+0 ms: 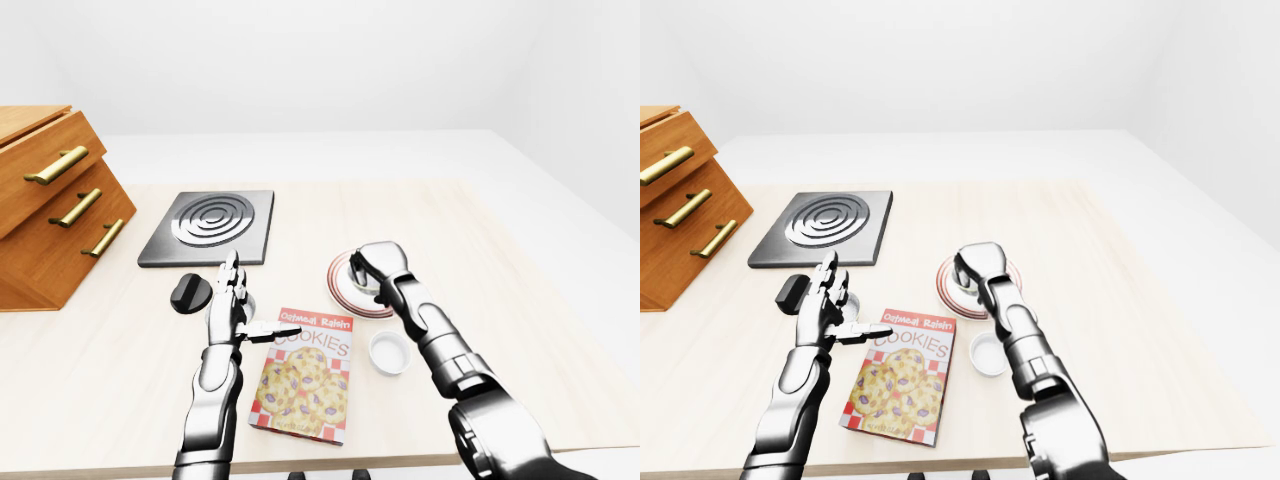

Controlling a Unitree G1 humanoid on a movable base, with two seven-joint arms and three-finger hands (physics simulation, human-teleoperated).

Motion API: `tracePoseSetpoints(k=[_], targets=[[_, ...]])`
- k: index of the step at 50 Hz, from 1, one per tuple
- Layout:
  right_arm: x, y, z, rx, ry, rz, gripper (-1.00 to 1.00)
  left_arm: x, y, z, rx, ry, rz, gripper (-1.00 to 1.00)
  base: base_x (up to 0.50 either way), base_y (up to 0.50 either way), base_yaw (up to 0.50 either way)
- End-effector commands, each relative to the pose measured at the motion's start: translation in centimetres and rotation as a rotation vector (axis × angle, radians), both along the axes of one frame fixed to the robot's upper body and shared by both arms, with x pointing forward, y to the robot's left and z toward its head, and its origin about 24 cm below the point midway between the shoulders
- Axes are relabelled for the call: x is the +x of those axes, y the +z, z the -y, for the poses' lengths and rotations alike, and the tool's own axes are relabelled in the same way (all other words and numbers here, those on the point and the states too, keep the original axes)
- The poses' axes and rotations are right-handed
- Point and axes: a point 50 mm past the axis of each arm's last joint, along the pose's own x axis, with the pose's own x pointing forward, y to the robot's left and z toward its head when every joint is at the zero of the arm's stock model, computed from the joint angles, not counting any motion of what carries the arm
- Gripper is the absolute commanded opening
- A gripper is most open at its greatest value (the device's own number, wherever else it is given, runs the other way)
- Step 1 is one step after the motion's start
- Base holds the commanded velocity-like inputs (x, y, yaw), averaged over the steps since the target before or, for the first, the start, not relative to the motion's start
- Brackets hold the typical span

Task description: Pick the akita bowl next to the plate and place it on the plate.

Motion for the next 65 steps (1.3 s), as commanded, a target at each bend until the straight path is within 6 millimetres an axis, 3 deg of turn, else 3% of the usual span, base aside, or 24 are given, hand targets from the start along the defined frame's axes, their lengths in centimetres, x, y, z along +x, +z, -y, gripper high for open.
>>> tracePoseSetpoints(k=[1,35,65], targets=[[0.2,0.5,0.2,-0.003,-0.006,0.049,-1.0,0.0,0.0,0.0,0.001,0.0,0.0,1.0,0.0,0.0,0.0],[0.1,0.6,0.2,0.003,-0.007,0.048,-1.0,0.1,0.0,0.0,0.002,0.001,0.0,1.0,0.0,0.0,0.0],[0.7,-0.5,0.7,-0.042,-0.026,0.061,-1.0,0.0,-0.1,0.0,0.002,0.001,0.001,1.0,0.0,0.0,0.0]])
